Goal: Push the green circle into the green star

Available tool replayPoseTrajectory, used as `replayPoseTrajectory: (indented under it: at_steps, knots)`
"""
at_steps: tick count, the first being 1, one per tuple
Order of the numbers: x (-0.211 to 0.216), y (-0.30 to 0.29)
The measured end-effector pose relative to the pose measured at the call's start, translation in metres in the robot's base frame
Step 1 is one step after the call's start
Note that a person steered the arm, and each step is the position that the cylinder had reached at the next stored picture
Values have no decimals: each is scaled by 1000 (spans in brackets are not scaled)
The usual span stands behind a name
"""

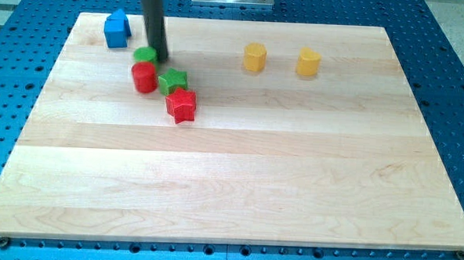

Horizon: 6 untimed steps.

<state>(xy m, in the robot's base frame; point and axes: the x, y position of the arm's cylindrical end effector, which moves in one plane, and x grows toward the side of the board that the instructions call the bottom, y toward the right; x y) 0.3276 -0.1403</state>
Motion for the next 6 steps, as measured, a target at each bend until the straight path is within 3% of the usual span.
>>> replayPoseTrajectory:
  at_steps: [1,2,3,4,5,6]
  knots:
    - [29,12]
    - [-6,8]
    - [-5,-69]
    - [9,-88]
    - [30,-60]
    - [30,4]
